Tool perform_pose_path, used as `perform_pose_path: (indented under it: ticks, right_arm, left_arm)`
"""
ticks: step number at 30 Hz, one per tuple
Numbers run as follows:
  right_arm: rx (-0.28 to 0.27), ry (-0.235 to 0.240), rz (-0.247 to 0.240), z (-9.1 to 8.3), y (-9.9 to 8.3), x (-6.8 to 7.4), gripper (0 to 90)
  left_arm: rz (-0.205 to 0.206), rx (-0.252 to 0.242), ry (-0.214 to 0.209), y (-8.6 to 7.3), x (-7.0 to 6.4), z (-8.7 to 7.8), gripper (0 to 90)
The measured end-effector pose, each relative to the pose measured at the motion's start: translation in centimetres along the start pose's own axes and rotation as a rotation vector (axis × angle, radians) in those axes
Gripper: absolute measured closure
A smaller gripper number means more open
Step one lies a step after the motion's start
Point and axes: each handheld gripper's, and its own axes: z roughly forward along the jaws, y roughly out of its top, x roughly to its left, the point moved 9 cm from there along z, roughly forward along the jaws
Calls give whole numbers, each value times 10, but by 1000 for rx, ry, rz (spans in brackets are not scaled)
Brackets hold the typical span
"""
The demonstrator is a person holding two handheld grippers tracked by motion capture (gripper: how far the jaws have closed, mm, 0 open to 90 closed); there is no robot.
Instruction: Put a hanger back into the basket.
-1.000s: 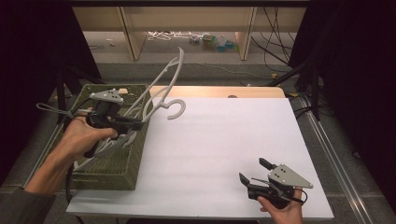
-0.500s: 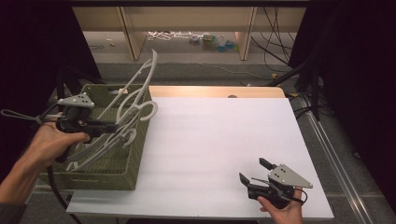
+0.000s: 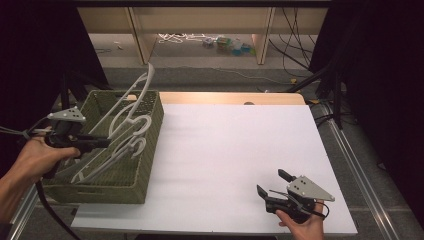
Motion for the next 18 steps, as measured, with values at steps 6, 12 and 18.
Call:
perform_pose_path:
  ticks: [6, 12, 18]
  right_arm:
    - [9, -10, -4, -1, 0, -1, 164]
    - [9, -12, -9, -2, 0, -2, 164]
    - [-1, -4, 0, 0, 0, 0, 164]
  left_arm:
    - [5, 25, 3, -11, 6, 5, 819]
    - [-1, 56, 8, -25, 14, 11, 819]
    - [2, 83, -12, -37, 18, 14, 818]
